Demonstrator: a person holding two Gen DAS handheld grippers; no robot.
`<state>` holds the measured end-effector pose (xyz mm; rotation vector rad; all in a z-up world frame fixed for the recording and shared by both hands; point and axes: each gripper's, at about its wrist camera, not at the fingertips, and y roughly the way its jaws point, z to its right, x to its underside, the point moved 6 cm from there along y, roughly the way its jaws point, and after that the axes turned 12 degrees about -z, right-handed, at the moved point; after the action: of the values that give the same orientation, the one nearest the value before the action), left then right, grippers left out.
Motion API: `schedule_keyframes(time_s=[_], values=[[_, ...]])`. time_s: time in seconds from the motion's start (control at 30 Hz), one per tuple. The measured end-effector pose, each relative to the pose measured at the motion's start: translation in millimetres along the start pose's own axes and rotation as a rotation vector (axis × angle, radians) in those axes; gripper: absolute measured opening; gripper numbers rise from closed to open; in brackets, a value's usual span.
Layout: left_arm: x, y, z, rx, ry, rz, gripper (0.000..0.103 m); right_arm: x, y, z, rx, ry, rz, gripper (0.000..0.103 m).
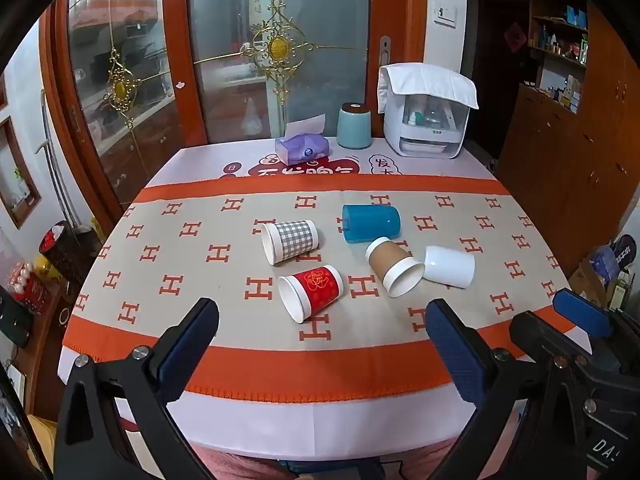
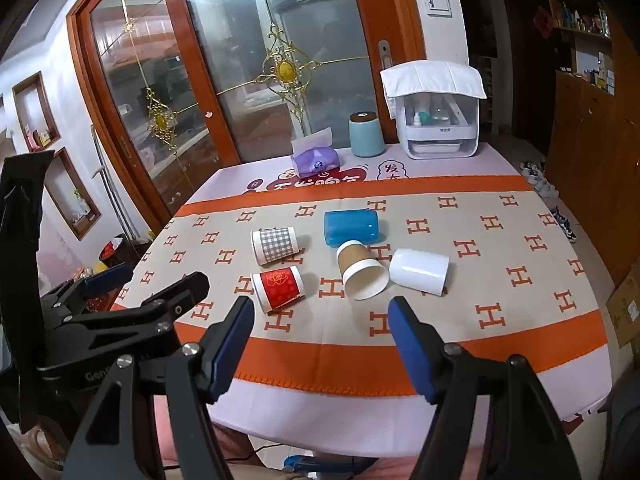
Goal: Flip cup upside down
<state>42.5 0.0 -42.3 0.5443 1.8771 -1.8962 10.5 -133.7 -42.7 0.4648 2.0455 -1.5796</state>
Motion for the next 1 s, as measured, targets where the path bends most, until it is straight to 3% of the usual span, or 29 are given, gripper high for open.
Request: schedule_keyframes(time_s=[0.2,0.47,1.0], values=[[-0.4,2.3,-3.0,-0.017,-0.002,-0.005,0.102,-1.4,3.7,-0.1,-0.003,0.005,-0.013,0.07],[-7.8,13.7,5.4,0.036,0.021,-0.049,0.102,-1.7,9.7,3.2,-0.003,0.013,-0.017,0.07],[-11.4,36.5,6.4,0.035,0.039,-0.071,0.102,-11.3,25.3,5.7,-0.004,0.033,-0.041,0.07]])
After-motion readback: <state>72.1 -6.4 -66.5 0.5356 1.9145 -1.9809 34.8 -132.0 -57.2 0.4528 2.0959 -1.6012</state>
